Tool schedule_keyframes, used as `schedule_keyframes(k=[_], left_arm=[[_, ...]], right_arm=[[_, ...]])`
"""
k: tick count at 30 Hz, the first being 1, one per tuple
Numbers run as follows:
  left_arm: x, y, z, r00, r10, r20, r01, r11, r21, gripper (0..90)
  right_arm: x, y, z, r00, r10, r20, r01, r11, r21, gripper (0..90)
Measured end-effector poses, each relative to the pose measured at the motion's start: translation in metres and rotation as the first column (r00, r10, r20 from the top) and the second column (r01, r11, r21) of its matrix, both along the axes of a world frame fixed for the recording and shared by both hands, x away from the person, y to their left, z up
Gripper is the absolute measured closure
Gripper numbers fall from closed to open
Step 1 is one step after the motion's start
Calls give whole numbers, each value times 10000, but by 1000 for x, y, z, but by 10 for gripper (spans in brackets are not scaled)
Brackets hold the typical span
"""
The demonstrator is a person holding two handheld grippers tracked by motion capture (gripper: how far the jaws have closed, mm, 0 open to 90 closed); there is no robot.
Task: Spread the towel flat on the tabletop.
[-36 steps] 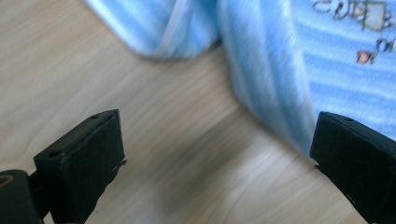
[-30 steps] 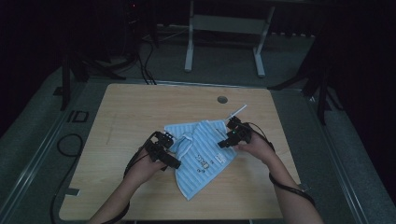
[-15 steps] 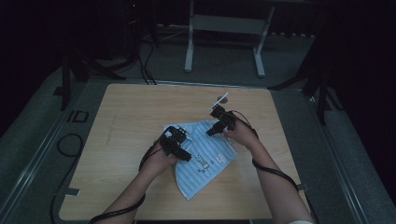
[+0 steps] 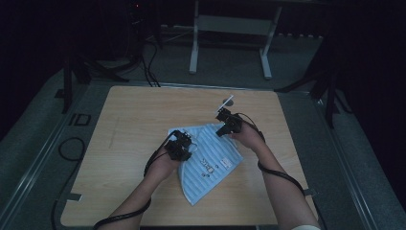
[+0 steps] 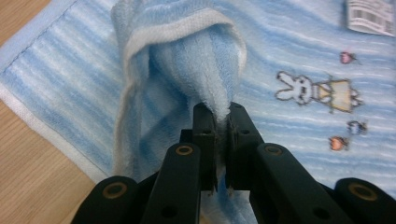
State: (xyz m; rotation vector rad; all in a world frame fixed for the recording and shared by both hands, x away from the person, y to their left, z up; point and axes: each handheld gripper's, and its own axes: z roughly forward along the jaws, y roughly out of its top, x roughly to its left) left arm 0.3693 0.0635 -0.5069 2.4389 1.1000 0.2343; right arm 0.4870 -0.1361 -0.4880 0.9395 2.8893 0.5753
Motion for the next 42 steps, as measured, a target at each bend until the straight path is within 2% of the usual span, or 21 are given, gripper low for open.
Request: schedule_keyframes(k=[2,5,7,8,10,11,12,14,17,18,19,21,22,27,30,32,33,34,38,39,42], left_arm=[[-3,1,3,9999,24,144,-23,10000,-76,844],[-6,2,8,9996,31,278,-27,9999,-170,844],[-7,4,9,9993,102,346,-96,9998,-174,843],[-6,4,8,9997,84,223,-80,9998,-162,843],[-5,5,7,9996,208,190,-202,9994,-285,842],[-4,5,6,9998,169,102,-167,9995,-251,842],[-4,5,6,9997,197,117,-194,9994,-285,842],[-3,5,5,9999,142,68,-141,9996,-262,842],[-2,5,5,9998,161,65,-159,9995,-289,842],[-2,5,5,9997,209,87,-207,9993,-299,842],[-2,5,5,9998,195,18,-194,9993,-310,842],[-2,5,5,9998,197,25,-196,9992,-337,841],[-2,6,5,9998,215,35,-213,9990,-382,841],[-5,11,13,9992,303,243,-290,9982,-532,841],[-9,15,20,9986,305,421,-279,9977,-623,840],[-13,18,27,9970,314,709,-272,9979,-589,840],[-17,20,31,9966,286,778,-221,9963,-828,839],[-18,21,33,9964,271,806,-198,9958,-896,839],[-29,23,43,9951,42,988,111,9879,-1548,832],[-32,25,45,9947,32,1026,153,9836,-1797,828],[-35,28,44,9942,187,1062,24,9808,-1950,818]], right_arm=[[-4,-2,6,9994,147,309,-148,9999,32,900],[-8,-6,14,9990,193,392,-199,9997,170,900],[-9,-9,15,9991,-20,428,10,9997,242,900],[-8,-10,14,9990,-149,410,141,9997,193,898],[-6,-11,11,9993,-381,66,379,9989,264,787],[-5,-11,8,9992,-374,-159,378,9990,242,688],[-4,-9,4,9989,-294,-365,301,9994,168,658],[-4,-6,-3,9990,-339,-306,331,9991,-268,595],[-1,-5,-12,9966,-609,-549,577,9966,-579,569],[0,-4,-14,9959,-610,-662,573,9967,-577,609],[0,-4,-14,9948,-499,-889,458,9978,-474,697],[-1,-4,-13,9957,-344,-857,307,9985,-447,733],[-4,-4,-6,9978,-228,-626,204,9990,-390,854],[-13,-10,13,9996,36,-276,-40,9999,-140,890],[-28,-20,28,9996,220,154,-221,9997,81,890],[-41,-29,36,9988,176,467,-186,9996,204,891],[-46,-34,38,9988,149,472,-164,9993,324,891],[-57,-43,43,9987,88,506,-123,9976,684,891],[-85,-63,48,9980,72,626,-152,9916,1283,891],[-91,-67,49,9979,39,645,-127,9905,1370,891],[-114,-81,46,9979,-57,640,-60,9834,1815,891]])
